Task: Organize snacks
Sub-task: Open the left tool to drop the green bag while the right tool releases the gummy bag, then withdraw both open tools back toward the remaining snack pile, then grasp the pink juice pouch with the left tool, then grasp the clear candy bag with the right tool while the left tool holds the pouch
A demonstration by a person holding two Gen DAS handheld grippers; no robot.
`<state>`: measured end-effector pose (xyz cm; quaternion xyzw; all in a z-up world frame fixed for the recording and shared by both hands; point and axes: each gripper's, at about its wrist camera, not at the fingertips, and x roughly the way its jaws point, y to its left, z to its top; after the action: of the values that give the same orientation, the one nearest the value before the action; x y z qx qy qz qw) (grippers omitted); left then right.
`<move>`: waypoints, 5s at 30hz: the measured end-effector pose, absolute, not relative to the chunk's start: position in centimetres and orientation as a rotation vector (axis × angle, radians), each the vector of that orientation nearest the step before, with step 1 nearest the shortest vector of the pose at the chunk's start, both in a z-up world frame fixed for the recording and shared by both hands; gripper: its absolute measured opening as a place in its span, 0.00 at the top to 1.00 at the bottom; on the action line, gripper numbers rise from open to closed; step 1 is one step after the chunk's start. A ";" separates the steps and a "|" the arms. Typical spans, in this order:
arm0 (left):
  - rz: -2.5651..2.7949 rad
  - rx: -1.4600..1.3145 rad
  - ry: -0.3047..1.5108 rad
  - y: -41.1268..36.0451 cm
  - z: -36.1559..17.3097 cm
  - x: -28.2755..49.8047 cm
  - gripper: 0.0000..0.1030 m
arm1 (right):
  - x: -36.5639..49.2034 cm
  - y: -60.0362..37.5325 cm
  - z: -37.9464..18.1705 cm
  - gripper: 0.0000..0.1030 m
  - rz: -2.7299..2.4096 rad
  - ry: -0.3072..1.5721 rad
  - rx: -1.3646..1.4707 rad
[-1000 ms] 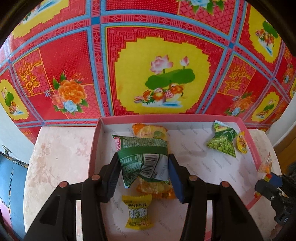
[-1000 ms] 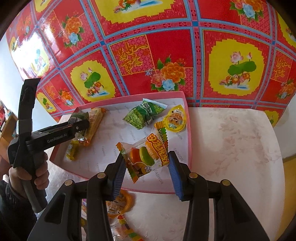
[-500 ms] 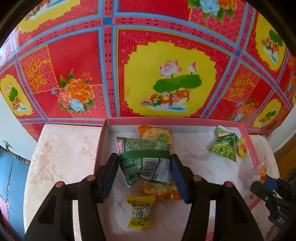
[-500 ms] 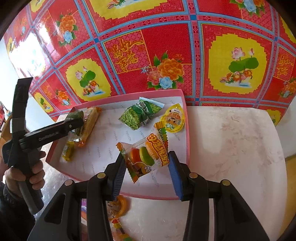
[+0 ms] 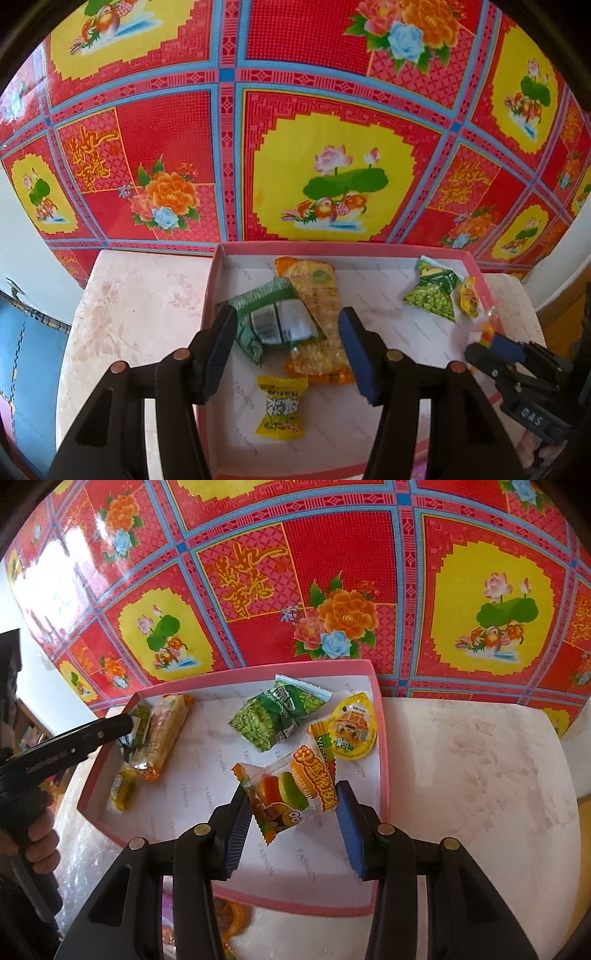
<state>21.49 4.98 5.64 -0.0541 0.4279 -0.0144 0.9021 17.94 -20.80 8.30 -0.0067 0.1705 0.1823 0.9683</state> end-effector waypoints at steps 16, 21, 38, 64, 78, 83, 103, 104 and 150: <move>-0.036 -0.121 0.884 4.2 7.1 18.4 0.42 | 17.2 -21.4 9.1 0.54 0.375 0.311 0.027; -0.033 -0.126 0.881 3.7 7.3 17.6 0.42 | 15.7 -21.9 9.2 0.54 0.372 0.297 0.032; -0.046 -0.156 0.876 3.0 7.9 12.0 0.42 | 9.8 -22.6 6.7 0.54 0.380 0.303 0.037; -0.080 -0.209 0.936 2.0 6.8 5.0 0.42 | 4.4 -24.1 2.4 0.54 0.350 0.355 0.090; -0.161 -0.235 0.981 0.1 6.3 2.6 0.42 | 3.1 -25.0 0.7 0.54 0.342 0.379 0.113; -0.198 -0.232 1.014 -1.2 5.6 2.3 0.42 | 3.0 -25.3 0.5 0.54 0.337 0.383 0.123; -0.247 -0.138 1.092 -4.6 3.1 2.2 0.37 | 3.6 -25.6 -0.1 0.54 0.345 0.400 0.136; -0.249 -0.140 1.092 -4.6 3.0 2.2 0.36 | 3.7 -25.6 -0.2 0.54 0.346 0.402 0.136; -0.054 -0.114 0.984 1.2 3.3 1.9 0.27 | 2.8 -23.5 -0.1 0.54 0.399 0.384 0.114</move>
<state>1.95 1.18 3.27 -0.0548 0.4721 -0.0261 0.8795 2.82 -23.53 -0.10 0.0561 0.1897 0.1967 0.9603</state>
